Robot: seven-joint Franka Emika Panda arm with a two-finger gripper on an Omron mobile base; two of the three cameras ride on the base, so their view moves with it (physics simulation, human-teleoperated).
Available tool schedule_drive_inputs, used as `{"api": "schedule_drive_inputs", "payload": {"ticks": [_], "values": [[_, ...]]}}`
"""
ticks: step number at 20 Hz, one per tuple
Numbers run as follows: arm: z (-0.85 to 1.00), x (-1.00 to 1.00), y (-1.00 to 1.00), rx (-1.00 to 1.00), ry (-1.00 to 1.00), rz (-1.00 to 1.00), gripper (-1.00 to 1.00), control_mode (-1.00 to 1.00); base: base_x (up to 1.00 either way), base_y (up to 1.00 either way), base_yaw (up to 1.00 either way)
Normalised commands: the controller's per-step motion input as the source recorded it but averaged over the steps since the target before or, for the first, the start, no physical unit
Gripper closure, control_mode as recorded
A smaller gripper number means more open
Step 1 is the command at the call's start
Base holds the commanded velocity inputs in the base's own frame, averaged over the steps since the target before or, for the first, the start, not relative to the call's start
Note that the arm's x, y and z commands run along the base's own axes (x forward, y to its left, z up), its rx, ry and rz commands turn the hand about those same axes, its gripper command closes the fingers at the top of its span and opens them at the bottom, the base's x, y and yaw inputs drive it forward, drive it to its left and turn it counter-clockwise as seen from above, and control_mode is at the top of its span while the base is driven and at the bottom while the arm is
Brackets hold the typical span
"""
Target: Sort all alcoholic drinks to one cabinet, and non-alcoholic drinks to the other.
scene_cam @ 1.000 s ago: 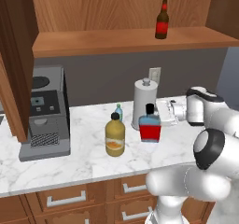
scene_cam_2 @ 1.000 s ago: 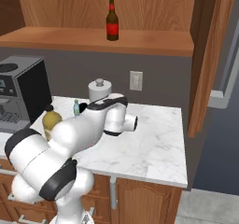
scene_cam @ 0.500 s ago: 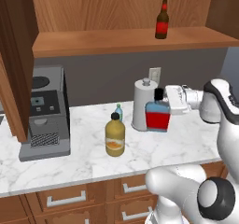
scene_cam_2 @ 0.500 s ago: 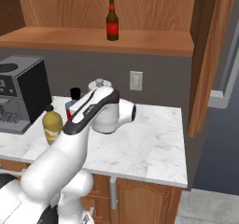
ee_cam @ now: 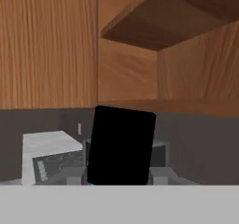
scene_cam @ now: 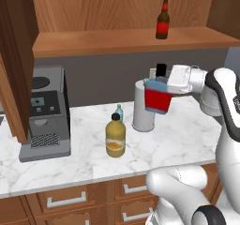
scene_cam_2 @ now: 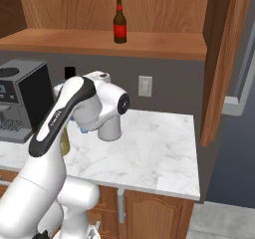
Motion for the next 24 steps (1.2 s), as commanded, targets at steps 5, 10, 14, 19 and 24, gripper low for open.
{"api": "schedule_drive_inputs", "payload": {"ticks": [5, 10, 14, 19, 24], "values": [[0.98, 0.02, 0.04, -0.03, 0.03, -0.20, 1.00, -1.00, 0.00, 0.00, 0.00], [1.00, 0.00, 0.09, -0.03, 0.03, -0.19, 1.00, -1.00, 0.00, 0.00, 0.00], [0.86, 0.06, 0.14, -0.04, 0.02, -0.18, 1.00, -1.00, 0.00, 0.00, 0.00], [0.56, 0.09, 0.12, -0.02, 0.00, -0.14, 1.00, -1.00, 0.00, 0.00, 0.00], [0.20, 0.42, 0.15, 0.00, -0.05, -0.11, 1.00, -1.00, 0.00, 0.00, 0.00]]}}
